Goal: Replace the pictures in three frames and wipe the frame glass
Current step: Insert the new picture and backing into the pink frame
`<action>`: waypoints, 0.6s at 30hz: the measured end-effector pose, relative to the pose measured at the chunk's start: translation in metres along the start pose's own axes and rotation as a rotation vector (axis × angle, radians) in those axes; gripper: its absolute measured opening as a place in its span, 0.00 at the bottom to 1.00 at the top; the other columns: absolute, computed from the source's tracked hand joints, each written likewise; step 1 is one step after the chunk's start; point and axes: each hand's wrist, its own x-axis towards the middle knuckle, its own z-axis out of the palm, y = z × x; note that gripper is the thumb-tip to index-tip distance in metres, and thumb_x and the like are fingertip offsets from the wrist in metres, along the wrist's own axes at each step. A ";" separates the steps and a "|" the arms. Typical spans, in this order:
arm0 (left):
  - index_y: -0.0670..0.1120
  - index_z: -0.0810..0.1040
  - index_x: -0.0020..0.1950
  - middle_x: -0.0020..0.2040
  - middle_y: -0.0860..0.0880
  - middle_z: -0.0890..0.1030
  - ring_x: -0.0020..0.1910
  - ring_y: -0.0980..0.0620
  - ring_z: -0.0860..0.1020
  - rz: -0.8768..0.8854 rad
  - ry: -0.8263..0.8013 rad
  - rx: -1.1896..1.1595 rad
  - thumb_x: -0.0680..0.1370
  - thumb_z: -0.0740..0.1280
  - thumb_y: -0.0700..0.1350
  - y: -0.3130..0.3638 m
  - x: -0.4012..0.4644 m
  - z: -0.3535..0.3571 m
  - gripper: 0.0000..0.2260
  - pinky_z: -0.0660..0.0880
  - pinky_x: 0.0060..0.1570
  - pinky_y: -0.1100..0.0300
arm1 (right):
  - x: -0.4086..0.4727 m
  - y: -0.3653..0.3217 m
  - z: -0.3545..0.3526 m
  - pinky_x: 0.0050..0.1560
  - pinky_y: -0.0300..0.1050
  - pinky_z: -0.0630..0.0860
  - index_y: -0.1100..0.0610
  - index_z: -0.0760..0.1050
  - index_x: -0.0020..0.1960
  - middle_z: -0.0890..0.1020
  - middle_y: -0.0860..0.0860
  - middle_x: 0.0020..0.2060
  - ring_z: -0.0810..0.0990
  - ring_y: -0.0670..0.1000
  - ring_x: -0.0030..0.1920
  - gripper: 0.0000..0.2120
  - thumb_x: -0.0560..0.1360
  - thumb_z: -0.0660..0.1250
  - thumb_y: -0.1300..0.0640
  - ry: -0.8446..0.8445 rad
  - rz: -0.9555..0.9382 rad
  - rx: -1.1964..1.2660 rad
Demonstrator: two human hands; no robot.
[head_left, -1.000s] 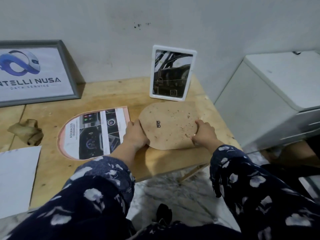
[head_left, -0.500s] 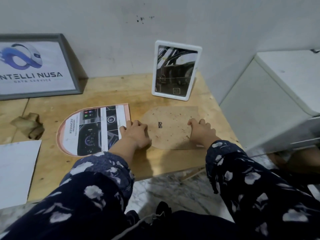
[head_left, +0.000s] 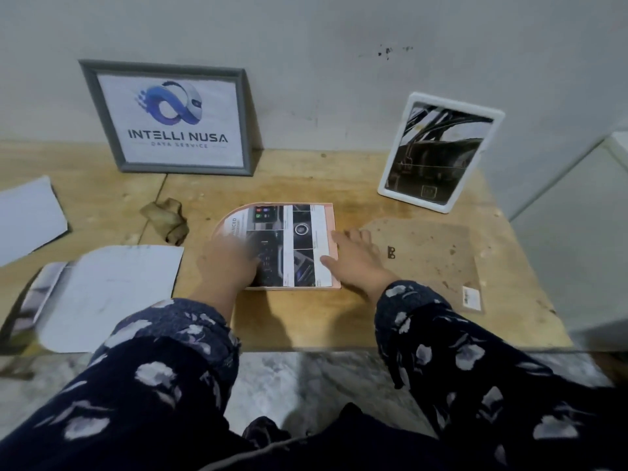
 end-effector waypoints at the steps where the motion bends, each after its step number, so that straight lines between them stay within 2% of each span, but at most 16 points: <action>1: 0.44 0.59 0.74 0.73 0.42 0.62 0.72 0.41 0.60 -0.009 -0.010 -0.004 0.76 0.67 0.58 -0.008 0.002 0.000 0.33 0.61 0.68 0.45 | 0.002 -0.005 0.005 0.70 0.58 0.57 0.51 0.54 0.76 0.56 0.53 0.75 0.53 0.58 0.73 0.33 0.76 0.60 0.41 -0.027 0.019 0.005; 4: 0.43 0.57 0.75 0.73 0.43 0.61 0.71 0.41 0.59 0.003 -0.032 -0.019 0.76 0.68 0.57 -0.023 0.005 0.000 0.35 0.61 0.68 0.47 | 0.006 -0.012 0.016 0.73 0.62 0.50 0.53 0.48 0.77 0.46 0.53 0.77 0.45 0.60 0.75 0.38 0.75 0.57 0.36 -0.082 0.106 -0.016; 8: 0.43 0.58 0.75 0.73 0.45 0.59 0.70 0.41 0.59 0.043 -0.028 -0.014 0.75 0.68 0.59 -0.035 0.008 0.003 0.37 0.60 0.67 0.48 | 0.001 -0.023 0.028 0.73 0.61 0.43 0.54 0.48 0.78 0.42 0.53 0.78 0.42 0.60 0.76 0.36 0.78 0.55 0.37 -0.080 0.152 -0.065; 10: 0.42 0.59 0.75 0.73 0.45 0.59 0.70 0.41 0.59 0.064 -0.018 -0.024 0.75 0.68 0.59 -0.038 0.010 0.003 0.36 0.60 0.66 0.48 | 0.000 -0.027 0.032 0.74 0.61 0.43 0.53 0.49 0.78 0.43 0.54 0.78 0.43 0.60 0.76 0.35 0.78 0.56 0.39 -0.068 0.187 -0.052; 14: 0.43 0.60 0.74 0.72 0.45 0.61 0.69 0.41 0.60 0.095 0.010 -0.016 0.74 0.68 0.60 -0.041 0.009 0.003 0.36 0.60 0.65 0.48 | 0.001 -0.039 0.031 0.74 0.60 0.48 0.48 0.58 0.75 0.53 0.54 0.76 0.49 0.61 0.74 0.31 0.75 0.65 0.45 0.034 0.306 0.119; 18: 0.43 0.61 0.74 0.71 0.44 0.61 0.68 0.41 0.61 0.120 0.025 -0.009 0.74 0.68 0.61 -0.045 0.011 0.004 0.35 0.61 0.64 0.48 | 0.004 -0.051 0.033 0.74 0.59 0.47 0.45 0.63 0.72 0.57 0.55 0.73 0.53 0.60 0.73 0.30 0.73 0.70 0.53 0.102 0.420 0.216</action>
